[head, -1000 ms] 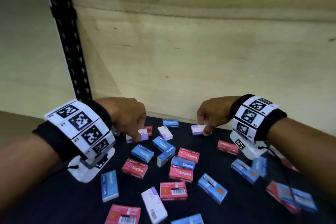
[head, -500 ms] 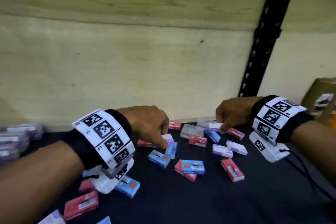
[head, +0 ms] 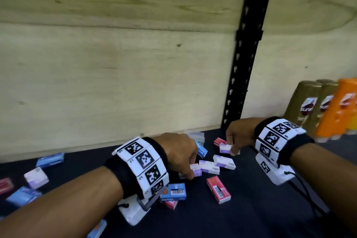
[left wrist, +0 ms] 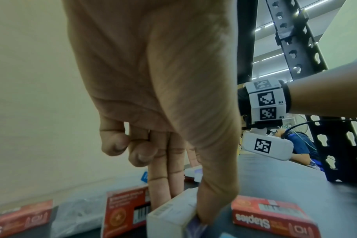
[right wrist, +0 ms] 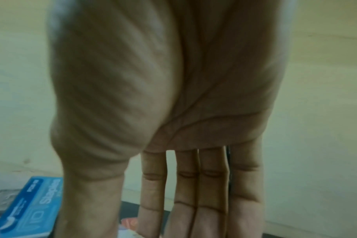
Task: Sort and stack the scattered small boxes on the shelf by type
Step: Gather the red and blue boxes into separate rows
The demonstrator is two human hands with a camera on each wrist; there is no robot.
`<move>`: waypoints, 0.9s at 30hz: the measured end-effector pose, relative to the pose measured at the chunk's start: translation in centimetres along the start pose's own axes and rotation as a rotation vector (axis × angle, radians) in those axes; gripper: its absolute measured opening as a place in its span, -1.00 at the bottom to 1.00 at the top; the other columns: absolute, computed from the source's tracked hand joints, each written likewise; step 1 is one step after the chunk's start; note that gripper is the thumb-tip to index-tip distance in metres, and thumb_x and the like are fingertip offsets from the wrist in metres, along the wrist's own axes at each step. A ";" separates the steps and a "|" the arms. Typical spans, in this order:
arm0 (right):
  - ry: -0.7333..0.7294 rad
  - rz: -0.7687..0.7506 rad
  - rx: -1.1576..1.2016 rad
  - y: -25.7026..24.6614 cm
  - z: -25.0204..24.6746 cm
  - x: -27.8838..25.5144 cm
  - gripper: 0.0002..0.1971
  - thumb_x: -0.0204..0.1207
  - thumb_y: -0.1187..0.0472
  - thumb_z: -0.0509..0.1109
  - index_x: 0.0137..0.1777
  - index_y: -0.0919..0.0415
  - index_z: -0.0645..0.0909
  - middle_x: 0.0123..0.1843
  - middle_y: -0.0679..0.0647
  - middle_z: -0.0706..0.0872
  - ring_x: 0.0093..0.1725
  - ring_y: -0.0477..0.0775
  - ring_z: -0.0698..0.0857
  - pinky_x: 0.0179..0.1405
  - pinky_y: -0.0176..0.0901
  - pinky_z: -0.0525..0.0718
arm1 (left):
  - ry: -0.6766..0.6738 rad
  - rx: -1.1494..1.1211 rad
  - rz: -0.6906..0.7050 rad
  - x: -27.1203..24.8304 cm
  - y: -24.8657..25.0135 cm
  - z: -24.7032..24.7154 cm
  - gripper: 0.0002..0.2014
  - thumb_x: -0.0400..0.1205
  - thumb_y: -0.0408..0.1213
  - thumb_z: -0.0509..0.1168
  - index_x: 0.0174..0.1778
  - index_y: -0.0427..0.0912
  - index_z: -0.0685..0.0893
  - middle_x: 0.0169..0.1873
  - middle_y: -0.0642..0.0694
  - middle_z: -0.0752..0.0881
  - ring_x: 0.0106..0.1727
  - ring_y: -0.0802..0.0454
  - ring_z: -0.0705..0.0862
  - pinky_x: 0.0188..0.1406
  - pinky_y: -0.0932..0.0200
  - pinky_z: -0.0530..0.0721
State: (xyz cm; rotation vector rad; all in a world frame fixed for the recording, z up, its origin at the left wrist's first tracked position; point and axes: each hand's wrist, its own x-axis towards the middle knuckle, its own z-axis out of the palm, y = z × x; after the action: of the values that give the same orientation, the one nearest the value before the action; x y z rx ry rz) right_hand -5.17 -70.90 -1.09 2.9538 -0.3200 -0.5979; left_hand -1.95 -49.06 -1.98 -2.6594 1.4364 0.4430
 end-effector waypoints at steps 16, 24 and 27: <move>-0.001 -0.047 0.000 0.2 0.3 -0.7 -0.70 0.41 0.06 0.63 0.10 0.09 0.75 -0.25 -0.18 0.65 -0.30 -0.23 0.58 -0.25 -0.34 0.55 | 0.011 -0.034 -0.043 -1.9 -1.8 -0.8 -0.66 0.50 0.07 0.49 0.11 0.03 0.71 -0.05 0.13 0.75 -0.03 0.11 0.69 0.00 0.10 0.68; 0.167 -0.164 0.010 -5.3 -2.6 -0.8 -0.83 0.45 -0.07 0.54 -0.04 -0.09 0.69 -0.21 -0.22 0.67 -0.06 -0.05 0.68 0.06 -0.17 0.64 | 0.068 -0.024 -0.238 -8.4 -7.7 -1.8 -0.65 0.50 0.10 0.48 0.14 0.05 0.71 -0.04 0.14 0.73 -0.04 0.09 0.67 -0.01 0.15 0.64; 0.181 -0.260 -0.008 -9.7 -3.6 -0.5 -0.81 0.49 -0.11 0.49 0.03 -0.09 0.68 -0.12 -0.20 0.69 -0.03 -0.04 0.68 0.09 -0.14 0.63 | 0.067 -0.033 -0.345 -12.2 -10.8 -1.5 -0.65 0.53 0.07 0.47 0.17 0.02 0.70 -0.01 0.12 0.74 -0.06 0.12 0.66 -0.10 0.22 0.58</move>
State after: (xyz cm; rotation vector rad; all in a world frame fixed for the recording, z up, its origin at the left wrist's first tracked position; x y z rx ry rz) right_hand -2.44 -61.07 0.98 3.0346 0.0847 -0.3500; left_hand 0.99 -33.55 2.35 -2.8918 0.9577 0.3493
